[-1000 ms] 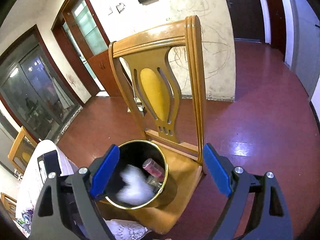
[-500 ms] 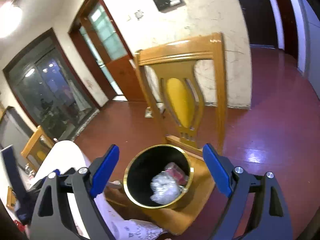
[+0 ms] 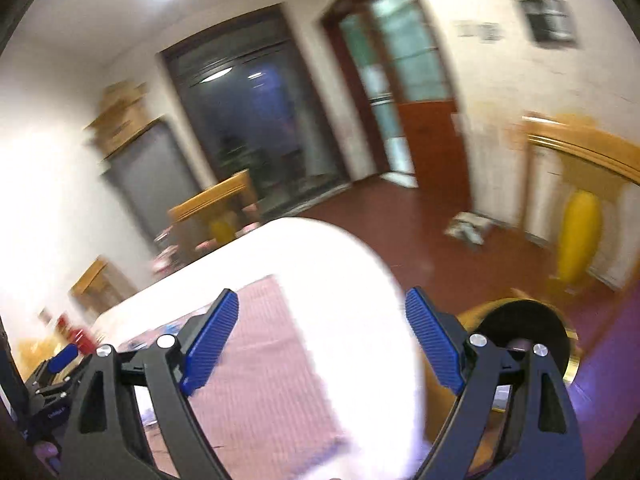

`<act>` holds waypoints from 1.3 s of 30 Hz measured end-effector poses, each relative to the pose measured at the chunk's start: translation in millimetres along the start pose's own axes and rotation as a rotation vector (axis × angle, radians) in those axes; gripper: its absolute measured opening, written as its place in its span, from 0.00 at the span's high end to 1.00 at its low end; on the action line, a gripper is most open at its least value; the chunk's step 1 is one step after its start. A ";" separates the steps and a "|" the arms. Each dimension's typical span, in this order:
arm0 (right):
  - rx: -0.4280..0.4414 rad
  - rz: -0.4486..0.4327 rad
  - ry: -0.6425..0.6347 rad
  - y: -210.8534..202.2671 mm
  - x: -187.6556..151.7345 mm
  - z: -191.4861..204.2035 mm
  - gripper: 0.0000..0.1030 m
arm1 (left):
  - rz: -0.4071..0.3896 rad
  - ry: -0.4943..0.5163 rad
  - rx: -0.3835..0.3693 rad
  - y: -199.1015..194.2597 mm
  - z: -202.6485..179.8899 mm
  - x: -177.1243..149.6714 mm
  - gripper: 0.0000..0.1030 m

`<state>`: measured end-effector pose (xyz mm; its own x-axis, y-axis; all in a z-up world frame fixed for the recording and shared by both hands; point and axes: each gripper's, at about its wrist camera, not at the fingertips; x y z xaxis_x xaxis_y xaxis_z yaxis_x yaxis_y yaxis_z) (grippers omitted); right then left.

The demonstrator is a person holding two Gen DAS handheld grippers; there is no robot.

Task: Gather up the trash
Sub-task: 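Return both tools to the table and grasp the white tissue with the right tool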

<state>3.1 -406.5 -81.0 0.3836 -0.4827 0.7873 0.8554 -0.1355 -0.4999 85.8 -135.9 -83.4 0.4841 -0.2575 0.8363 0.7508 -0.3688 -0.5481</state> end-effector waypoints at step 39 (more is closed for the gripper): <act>0.105 0.715 -0.358 337.6 -45.3 183.4 0.79 | -0.005 -0.233 0.337 -13.9 195.9 -37.2 0.06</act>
<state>338.4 -271.7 -219.2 0.9235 -0.1128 0.3665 0.3822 0.1920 -0.9039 145.4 53.7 -104.0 0.5399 -0.0324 0.8411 0.8399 -0.0461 -0.5408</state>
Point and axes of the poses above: each gripper's, at about its wrist camera, not at the fingertips, and y roughly the way its jaws point, z to its left, x to its top, and after that the axes turned 5 degrees about z, right-handed
